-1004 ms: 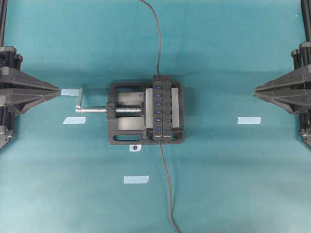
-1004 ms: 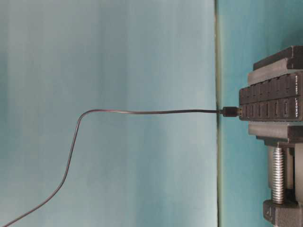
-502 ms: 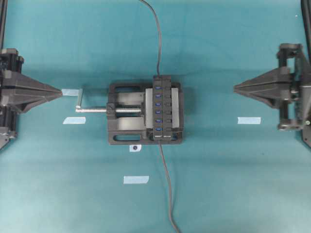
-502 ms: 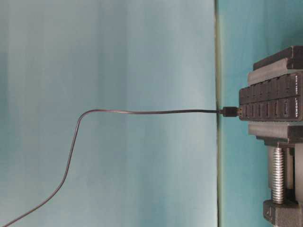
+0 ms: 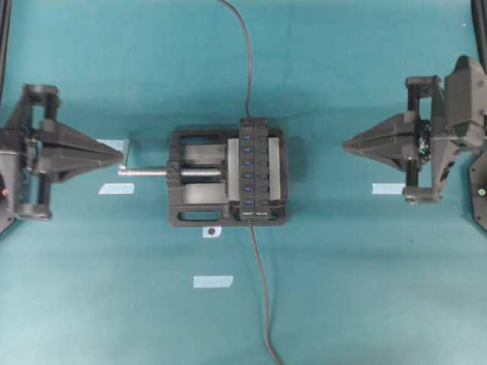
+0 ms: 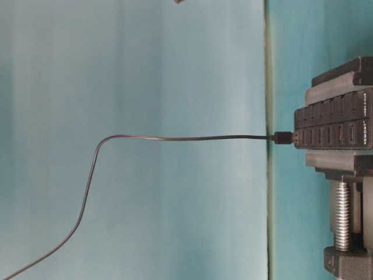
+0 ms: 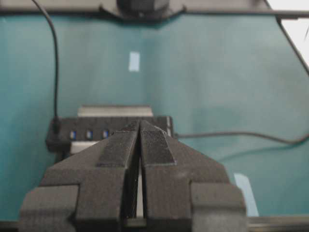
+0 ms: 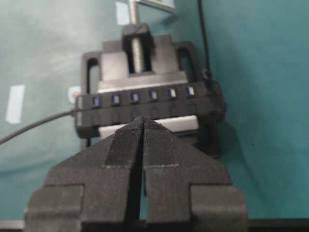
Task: Insert the USB into the front port of the fixed hub.
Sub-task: 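Move both grippers inward toward the clamped black USB hub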
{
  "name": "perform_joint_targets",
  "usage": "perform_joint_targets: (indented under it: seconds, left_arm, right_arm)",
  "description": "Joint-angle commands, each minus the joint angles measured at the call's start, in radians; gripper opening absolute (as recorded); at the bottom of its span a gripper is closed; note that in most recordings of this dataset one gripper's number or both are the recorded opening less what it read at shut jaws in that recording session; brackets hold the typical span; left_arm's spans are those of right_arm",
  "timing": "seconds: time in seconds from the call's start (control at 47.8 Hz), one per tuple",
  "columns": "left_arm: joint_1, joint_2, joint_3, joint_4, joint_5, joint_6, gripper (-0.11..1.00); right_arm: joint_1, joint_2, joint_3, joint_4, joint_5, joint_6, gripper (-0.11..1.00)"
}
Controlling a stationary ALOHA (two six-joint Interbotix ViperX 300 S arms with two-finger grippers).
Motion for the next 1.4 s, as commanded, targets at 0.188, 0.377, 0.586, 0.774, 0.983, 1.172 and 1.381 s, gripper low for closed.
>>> perform_joint_targets:
  seconds: [0.188, 0.377, 0.586, 0.774, 0.983, 1.172, 1.381]
  left_arm:
    - [-0.017, 0.11, -0.06, 0.003, -0.003, 0.002, 0.0]
    - [-0.025, 0.17, -0.081, 0.003, -0.005, 0.0, 0.0]
    - [-0.025, 0.225, -0.107, 0.003, -0.058, 0.002, 0.0]
    - [-0.032, 0.291, -0.13, 0.003, -0.083, 0.002, 0.0]
    - [-0.037, 0.353, -0.155, 0.003, -0.11, 0.002, 0.0]
    - [-0.04, 0.368, -0.161, 0.003, -0.112, 0.0, 0.0]
    - [-0.041, 0.362, -0.149, 0.003, -0.107, -0.003, 0.0]
  right_arm:
    - [-0.057, 0.032, -0.026, -0.011, -0.011, 0.005, -0.02]
    - [-0.066, 0.11, -0.048, -0.011, -0.018, 0.005, -0.02]
    - [-0.066, 0.207, -0.066, -0.011, -0.101, 0.003, -0.02]
    - [-0.066, 0.341, -0.118, -0.011, -0.164, 0.002, -0.02]
    - [-0.074, 0.482, -0.198, -0.011, -0.17, -0.008, -0.02]
    - [-0.081, 0.545, -0.25, -0.011, -0.161, -0.009, -0.02]
    - [-0.091, 0.538, -0.245, -0.011, -0.161, -0.009, -0.02]
